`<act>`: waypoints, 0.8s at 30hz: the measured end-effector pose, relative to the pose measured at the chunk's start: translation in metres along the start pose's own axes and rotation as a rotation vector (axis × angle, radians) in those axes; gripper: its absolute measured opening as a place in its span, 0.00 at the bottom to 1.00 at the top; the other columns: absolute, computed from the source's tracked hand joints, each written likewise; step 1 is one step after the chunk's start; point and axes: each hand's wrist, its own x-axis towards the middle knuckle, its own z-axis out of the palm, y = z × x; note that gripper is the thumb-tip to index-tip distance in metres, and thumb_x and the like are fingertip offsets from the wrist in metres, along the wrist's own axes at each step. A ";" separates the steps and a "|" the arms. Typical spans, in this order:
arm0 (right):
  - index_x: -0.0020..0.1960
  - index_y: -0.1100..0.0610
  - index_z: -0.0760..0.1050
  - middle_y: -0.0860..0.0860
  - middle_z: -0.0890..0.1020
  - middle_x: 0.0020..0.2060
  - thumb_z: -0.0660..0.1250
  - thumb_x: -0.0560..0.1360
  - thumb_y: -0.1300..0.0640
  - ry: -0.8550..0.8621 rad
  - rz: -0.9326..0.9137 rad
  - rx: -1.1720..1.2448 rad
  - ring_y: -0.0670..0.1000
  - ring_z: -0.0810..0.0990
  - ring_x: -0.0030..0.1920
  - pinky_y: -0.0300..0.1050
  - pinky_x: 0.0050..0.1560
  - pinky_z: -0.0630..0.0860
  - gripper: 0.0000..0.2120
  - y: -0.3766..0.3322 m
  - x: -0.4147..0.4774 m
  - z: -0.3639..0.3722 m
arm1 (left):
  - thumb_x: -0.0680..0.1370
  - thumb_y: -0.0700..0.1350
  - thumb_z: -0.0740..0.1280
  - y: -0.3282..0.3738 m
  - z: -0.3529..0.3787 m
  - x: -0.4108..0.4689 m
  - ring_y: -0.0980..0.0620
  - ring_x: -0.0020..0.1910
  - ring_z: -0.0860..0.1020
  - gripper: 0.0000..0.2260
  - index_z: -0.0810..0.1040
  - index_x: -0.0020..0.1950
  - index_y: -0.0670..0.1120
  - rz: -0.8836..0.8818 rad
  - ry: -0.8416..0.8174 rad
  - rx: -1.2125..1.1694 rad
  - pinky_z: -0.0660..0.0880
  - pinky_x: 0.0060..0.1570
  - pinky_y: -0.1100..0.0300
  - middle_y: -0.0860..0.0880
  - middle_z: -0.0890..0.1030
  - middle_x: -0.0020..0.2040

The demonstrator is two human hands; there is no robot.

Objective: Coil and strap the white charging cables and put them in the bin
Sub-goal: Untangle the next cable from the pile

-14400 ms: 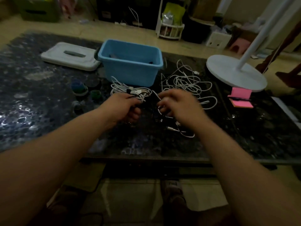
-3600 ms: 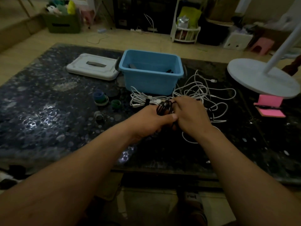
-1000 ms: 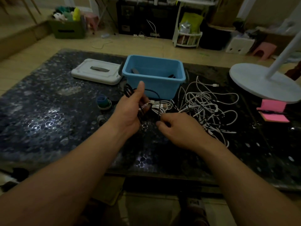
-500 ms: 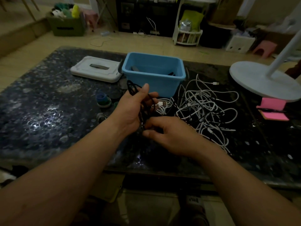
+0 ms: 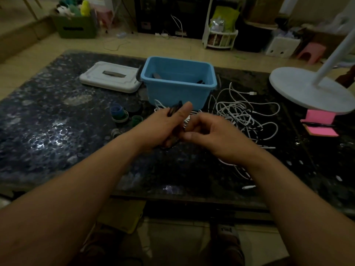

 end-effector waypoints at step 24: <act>0.46 0.55 0.79 0.51 0.85 0.35 0.62 0.86 0.48 0.337 0.101 -0.133 0.40 0.79 0.31 0.37 0.36 0.71 0.16 0.024 0.011 -0.014 | 0.82 0.60 0.67 -0.014 -0.013 0.012 0.53 0.28 0.62 0.19 0.69 0.37 0.51 -0.223 0.100 -0.620 0.62 0.31 0.59 0.52 0.62 0.30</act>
